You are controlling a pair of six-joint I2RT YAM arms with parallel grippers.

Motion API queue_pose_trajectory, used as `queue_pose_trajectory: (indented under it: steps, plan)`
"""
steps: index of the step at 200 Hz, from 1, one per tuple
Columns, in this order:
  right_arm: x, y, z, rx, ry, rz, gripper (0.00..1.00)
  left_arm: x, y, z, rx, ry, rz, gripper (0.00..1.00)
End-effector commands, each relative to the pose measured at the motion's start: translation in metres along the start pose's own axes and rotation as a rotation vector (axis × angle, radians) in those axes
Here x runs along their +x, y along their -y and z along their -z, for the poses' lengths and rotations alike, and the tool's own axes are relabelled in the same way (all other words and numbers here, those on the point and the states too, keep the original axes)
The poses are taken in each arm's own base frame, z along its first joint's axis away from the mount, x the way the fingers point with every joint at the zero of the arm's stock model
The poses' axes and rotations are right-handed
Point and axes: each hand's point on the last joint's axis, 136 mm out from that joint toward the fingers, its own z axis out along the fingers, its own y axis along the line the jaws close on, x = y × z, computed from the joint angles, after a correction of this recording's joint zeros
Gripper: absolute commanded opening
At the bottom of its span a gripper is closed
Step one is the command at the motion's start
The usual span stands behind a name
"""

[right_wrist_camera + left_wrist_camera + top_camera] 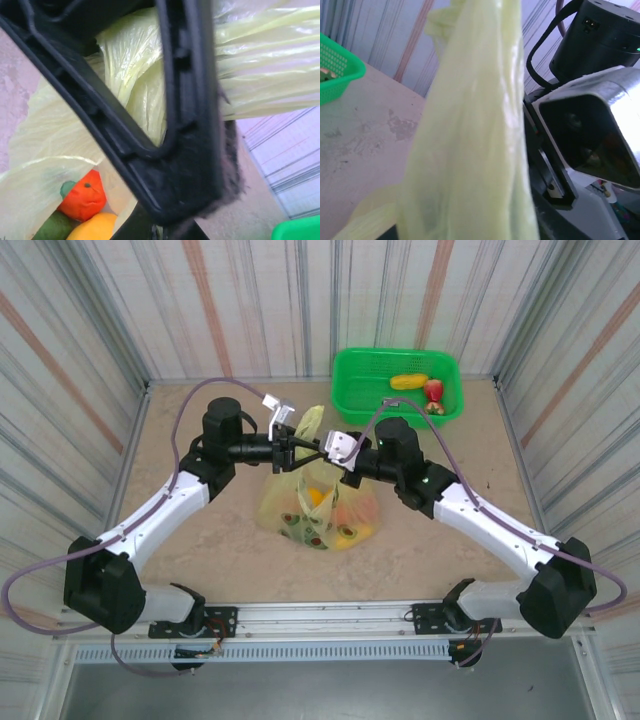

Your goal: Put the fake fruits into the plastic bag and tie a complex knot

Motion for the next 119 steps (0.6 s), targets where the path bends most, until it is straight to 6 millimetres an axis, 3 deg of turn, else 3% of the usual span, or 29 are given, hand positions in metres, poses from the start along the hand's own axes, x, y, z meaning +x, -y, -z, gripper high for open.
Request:
queue_pose_trajectory:
  steps: [1, 37, 64, 73, 96, 119]
  plan:
    - [-0.016, 0.008, 0.010, 0.021, 0.042, 0.011, 0.00, -0.001, 0.010, 0.002, 0.036, -0.003, -0.034, 0.38]
    - [-0.016, 0.012, 0.012, 0.026, 0.052, -0.012, 0.00, 0.000, 0.010, 0.002, 0.048, -0.009, -0.030, 0.27]
    - [-0.020, 0.009, 0.014, 0.004, 0.060, -0.021, 0.00, 0.000, 0.012, 0.002, 0.055, -0.009, -0.041, 0.00]
    - [-0.020, 0.006, 0.016, -0.009, 0.062, -0.022, 0.00, 0.000, 0.011, 0.002, 0.047, -0.006, -0.045, 0.00]
    - [-0.023, 0.002, 0.029, 0.001, 0.107, -0.030, 0.45, 0.000, 0.008, 0.004, 0.012, 0.003, -0.061, 0.00]
    - [-0.043, 0.002, 0.054, -0.039, 0.216, -0.122, 0.62, 0.000, 0.007, 0.004, 0.004, 0.008, -0.074, 0.00]
